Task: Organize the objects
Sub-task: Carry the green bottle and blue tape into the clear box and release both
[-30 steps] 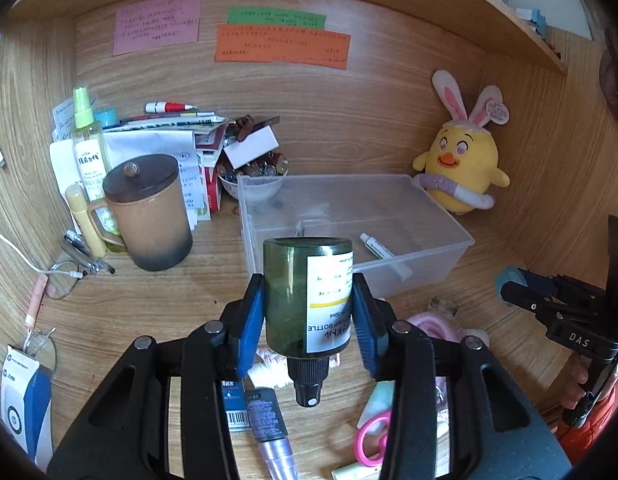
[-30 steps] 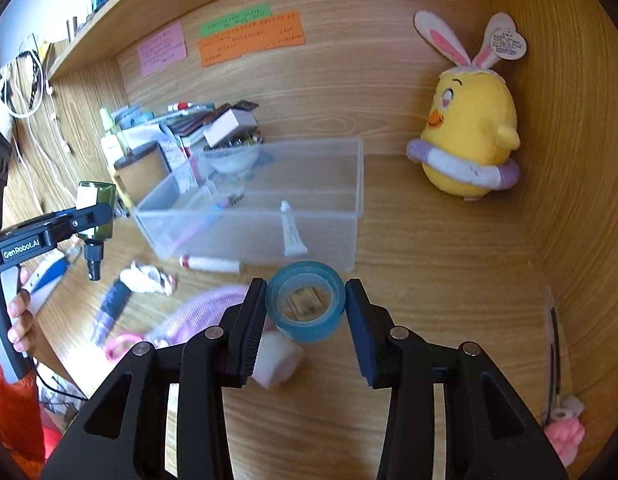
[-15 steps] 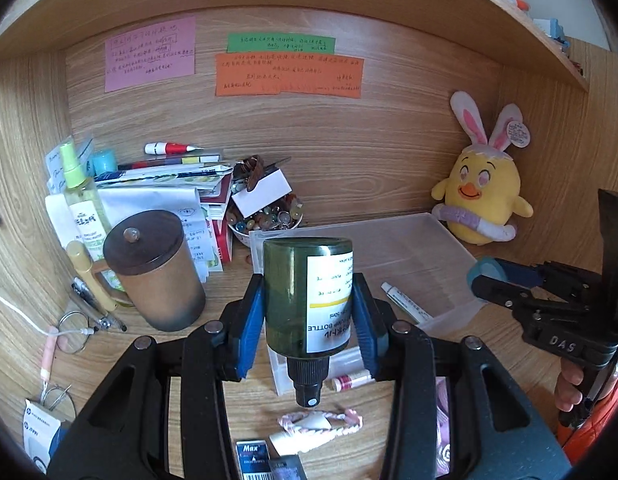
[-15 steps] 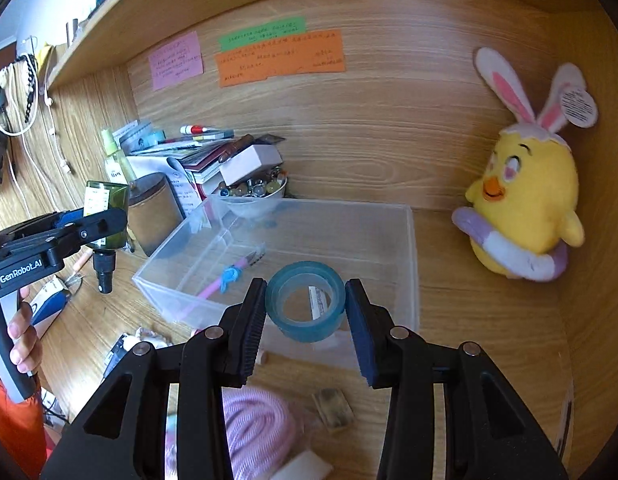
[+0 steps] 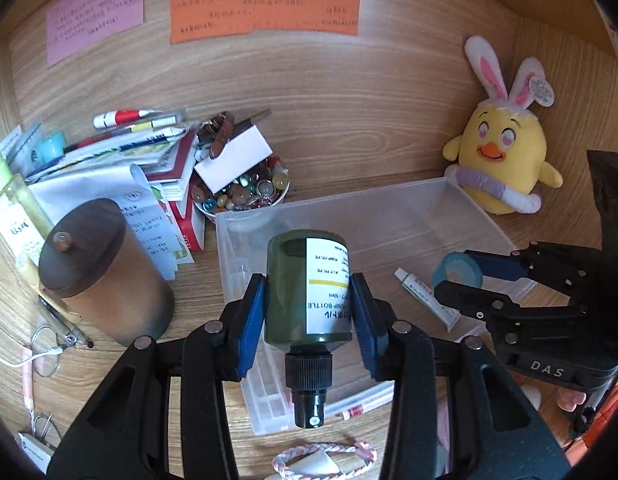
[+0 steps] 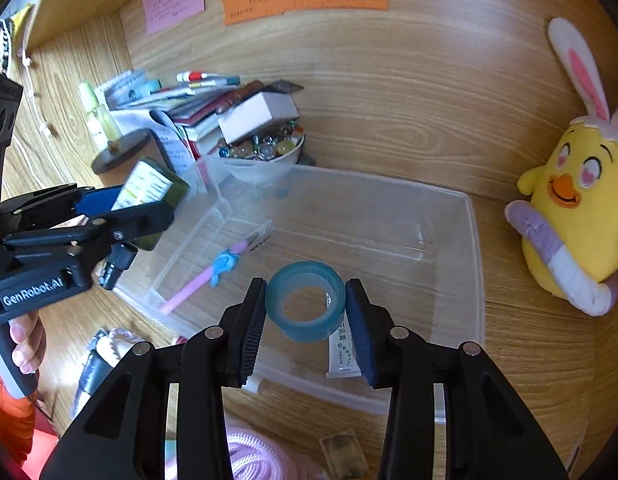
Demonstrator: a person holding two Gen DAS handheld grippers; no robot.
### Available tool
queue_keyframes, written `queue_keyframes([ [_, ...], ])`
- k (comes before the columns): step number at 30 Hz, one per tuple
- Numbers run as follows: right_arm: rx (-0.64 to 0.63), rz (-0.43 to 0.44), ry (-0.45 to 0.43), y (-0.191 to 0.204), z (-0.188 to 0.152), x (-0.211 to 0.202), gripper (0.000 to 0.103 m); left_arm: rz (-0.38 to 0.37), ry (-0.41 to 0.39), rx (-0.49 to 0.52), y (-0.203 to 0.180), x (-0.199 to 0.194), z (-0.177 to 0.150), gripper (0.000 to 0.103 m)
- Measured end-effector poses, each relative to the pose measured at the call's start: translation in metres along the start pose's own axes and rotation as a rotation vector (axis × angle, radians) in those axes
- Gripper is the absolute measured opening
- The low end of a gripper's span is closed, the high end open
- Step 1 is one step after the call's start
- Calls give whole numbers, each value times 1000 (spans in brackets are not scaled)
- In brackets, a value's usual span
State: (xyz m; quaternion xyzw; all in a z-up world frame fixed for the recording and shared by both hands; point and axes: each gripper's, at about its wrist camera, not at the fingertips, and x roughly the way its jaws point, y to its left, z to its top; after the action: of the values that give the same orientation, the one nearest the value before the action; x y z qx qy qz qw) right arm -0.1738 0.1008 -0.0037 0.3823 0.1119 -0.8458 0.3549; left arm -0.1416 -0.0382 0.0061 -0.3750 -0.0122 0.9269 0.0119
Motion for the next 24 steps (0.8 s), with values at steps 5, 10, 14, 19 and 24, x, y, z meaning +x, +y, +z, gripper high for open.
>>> queue_keyframes([
  [5,-20,-12,32,4,4,16,37,-8,47,8,1,19,2,41],
  [10,-25,-32,56,6,5,29,37,-6,79,29,-2,31,-1,41],
  [14,-25,-39,68,7,5,35,37,-10,84,41,-3,30,-2,41],
  [19,-38,-63,64,9,4,34,37,-14,94,41,-3,31,-3,43],
  [24,-40,-64,57,9,4,25,38,-21,66,27,0,18,-4,55],
])
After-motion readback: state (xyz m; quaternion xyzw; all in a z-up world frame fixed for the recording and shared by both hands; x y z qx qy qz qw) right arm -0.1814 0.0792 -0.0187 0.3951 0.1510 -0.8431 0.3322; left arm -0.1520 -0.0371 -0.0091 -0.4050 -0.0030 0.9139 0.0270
